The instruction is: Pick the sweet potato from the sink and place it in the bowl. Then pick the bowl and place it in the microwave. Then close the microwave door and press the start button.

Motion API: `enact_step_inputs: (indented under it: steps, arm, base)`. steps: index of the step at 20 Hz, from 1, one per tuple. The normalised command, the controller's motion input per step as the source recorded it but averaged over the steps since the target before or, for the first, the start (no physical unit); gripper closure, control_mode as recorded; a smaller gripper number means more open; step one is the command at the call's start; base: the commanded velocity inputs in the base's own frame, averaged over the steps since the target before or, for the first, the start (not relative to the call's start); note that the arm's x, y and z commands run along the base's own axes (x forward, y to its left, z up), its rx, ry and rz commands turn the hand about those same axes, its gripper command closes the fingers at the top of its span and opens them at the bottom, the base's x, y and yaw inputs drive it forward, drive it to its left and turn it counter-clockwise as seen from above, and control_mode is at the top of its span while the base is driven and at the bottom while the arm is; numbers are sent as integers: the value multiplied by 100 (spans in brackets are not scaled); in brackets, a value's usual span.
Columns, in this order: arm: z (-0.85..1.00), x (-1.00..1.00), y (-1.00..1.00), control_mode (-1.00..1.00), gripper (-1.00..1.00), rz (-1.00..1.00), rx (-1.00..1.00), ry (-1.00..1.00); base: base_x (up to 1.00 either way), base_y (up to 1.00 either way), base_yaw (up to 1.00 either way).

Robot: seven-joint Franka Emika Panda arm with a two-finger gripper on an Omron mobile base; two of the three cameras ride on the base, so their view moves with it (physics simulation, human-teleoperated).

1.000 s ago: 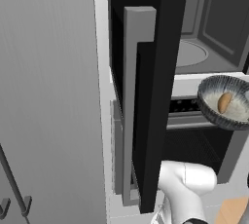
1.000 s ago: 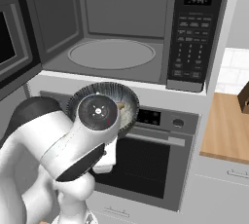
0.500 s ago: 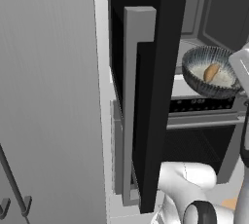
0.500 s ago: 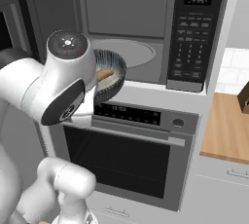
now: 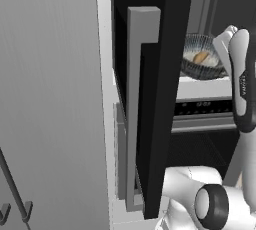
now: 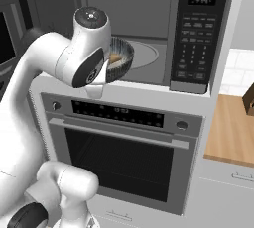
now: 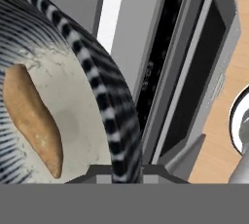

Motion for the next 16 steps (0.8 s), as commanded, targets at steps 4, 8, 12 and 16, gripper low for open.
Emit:
enact_step_inputs:
  steps: [4,8,12,16]
  arm:
    - [0,65,3,-100,100,0,6,1]
    - [0,57,19,-100,100,0,0,5]
    - [0,56,25,-100,100,0,0,3]
    - [0,51,2,-100,100,0,0,0]
  base:
    - [0,0,0]
    - [0,0,0]
    - [0,0,0]
    - [0,0,0]
